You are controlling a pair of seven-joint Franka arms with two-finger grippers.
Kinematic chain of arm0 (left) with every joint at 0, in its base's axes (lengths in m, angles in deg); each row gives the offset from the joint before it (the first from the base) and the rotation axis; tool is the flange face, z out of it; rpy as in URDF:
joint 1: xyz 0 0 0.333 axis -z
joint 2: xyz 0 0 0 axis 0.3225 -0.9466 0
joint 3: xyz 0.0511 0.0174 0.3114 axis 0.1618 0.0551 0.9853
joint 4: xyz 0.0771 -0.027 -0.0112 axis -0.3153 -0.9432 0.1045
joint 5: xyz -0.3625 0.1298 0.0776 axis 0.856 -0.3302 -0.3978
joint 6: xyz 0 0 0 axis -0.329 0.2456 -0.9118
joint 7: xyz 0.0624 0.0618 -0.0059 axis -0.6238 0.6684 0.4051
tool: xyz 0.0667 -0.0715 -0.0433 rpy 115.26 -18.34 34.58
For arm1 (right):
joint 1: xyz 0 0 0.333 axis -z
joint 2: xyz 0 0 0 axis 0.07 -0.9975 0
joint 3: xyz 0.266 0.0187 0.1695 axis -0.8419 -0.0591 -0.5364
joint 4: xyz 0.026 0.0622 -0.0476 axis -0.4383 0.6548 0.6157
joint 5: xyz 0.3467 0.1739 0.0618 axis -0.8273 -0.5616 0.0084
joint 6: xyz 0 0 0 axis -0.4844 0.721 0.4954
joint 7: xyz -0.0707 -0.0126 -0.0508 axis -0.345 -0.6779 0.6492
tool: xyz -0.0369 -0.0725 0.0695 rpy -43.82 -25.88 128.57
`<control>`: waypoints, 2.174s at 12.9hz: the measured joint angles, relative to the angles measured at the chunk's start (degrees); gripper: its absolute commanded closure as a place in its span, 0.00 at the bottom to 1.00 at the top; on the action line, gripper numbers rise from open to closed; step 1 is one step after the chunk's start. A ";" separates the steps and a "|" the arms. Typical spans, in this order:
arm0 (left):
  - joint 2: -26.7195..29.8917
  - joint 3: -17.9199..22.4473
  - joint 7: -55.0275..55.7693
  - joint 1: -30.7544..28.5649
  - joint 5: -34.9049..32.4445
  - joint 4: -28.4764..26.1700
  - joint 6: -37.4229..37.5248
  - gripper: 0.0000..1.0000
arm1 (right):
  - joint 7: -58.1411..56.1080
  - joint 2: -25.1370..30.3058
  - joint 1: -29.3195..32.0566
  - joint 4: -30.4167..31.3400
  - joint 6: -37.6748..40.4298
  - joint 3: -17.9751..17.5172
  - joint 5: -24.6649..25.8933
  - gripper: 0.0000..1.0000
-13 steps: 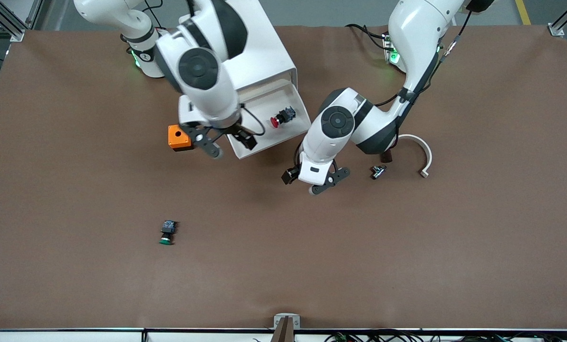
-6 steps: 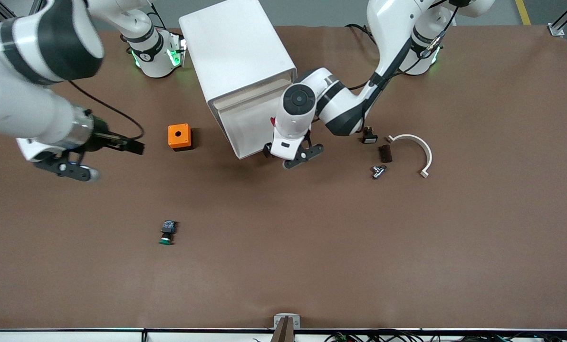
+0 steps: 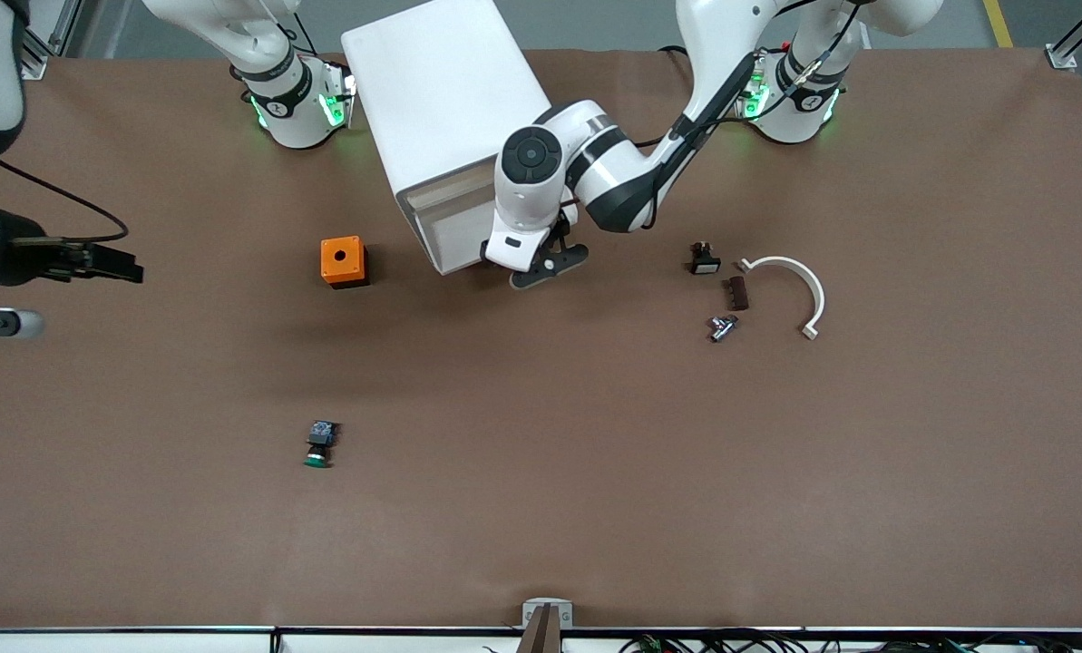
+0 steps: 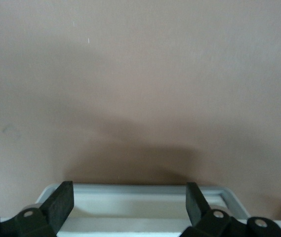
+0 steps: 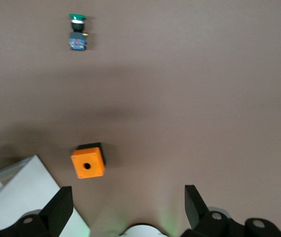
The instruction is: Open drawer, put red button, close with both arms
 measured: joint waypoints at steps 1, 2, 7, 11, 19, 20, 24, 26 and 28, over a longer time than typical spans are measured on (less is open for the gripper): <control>-0.01 0.00 0.75 0.57 1.04 -0.09 0.18 0.00 | -1.43 0.00 0.80 -0.05 0.17 0.00 1.18 0.00; -0.06 0.00 1.31 0.92 2.40 -0.22 0.33 0.00 | -2.00 0.00 1.13 -0.09 0.23 -0.01 2.00 0.00; -0.75 0.00 1.57 1.38 12.22 -0.89 0.48 0.00 | -2.08 0.00 1.17 -1.81 0.08 -0.15 2.59 0.00; -1.67 0.01 1.62 1.38 17.45 -1.01 0.47 0.00 | -2.08 -0.01 1.49 -4.29 0.04 -0.15 2.64 0.00; -2.15 0.41 1.61 1.13 21.43 -1.33 0.50 0.00 | -2.06 0.79 1.49 -5.27 0.35 -0.73 2.29 0.00; -2.15 0.41 1.60 1.13 21.43 -1.33 0.50 0.00 | -1.99 2.05 1.49 -4.50 0.35 -0.73 2.11 0.00; -2.10 0.69 1.57 0.60 19.96 -0.94 0.27 0.00 | -1.15 10.00 1.49 2.62 -1.14 -0.81 1.88 0.00; -1.40 0.89 1.50 -1.85 17.28 -0.11 0.13 0.01 | -1.07 13.15 1.50 5.81 -2.52 -0.76 1.88 0.00; 0.28 0.99 0.10 -5.39 16.07 1.68 0.93 0.01 | -1.05 15.16 1.52 6.99 -3.00 -0.70 1.88 0.00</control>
